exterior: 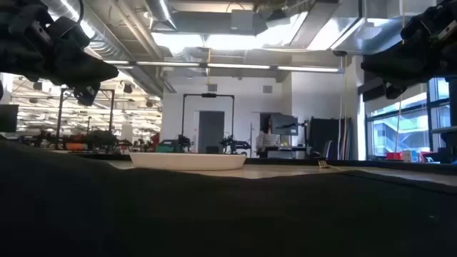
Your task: Set table place
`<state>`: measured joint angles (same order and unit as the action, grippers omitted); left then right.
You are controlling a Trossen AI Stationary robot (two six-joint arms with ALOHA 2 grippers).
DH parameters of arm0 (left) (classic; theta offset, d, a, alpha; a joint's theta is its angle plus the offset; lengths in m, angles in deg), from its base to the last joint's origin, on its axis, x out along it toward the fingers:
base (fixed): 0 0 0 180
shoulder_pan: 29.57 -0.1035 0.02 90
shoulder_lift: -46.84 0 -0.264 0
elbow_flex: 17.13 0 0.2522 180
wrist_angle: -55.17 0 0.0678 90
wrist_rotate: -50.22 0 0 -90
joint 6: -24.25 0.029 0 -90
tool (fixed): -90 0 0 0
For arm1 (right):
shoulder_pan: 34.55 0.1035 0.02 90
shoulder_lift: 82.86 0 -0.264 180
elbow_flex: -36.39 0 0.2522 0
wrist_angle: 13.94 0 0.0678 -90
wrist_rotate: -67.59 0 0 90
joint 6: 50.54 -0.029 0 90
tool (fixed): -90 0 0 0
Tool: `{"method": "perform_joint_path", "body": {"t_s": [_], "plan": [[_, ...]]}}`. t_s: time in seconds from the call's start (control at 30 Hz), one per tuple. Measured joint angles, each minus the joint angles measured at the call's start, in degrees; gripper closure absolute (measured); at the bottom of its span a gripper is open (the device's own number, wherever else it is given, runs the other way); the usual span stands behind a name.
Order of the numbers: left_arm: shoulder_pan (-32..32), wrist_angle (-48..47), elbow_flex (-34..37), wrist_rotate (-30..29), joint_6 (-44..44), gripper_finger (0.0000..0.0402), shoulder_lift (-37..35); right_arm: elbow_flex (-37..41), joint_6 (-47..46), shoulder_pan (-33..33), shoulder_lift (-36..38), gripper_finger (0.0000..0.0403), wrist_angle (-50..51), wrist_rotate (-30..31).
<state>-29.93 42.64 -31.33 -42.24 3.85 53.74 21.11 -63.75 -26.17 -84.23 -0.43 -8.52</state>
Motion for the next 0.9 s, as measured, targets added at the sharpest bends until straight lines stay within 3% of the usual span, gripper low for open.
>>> {"method": "perform_joint_path", "body": {"t_s": [0.57, 0.9], "plan": [[0.0, 0.0, 0.0, 0.0, 0.0, 0.0401, 0.0, 0.0, 0.1, 0.0, 0.0, 0.0336, 0.0, 0.0], [0.0, 0.0, 0.0, 0.0, 0.0, 0.0381, 0.0, 0.0, 0.1, 0.0, 0.0, 0.0336, 0.0, 0.0]]}}
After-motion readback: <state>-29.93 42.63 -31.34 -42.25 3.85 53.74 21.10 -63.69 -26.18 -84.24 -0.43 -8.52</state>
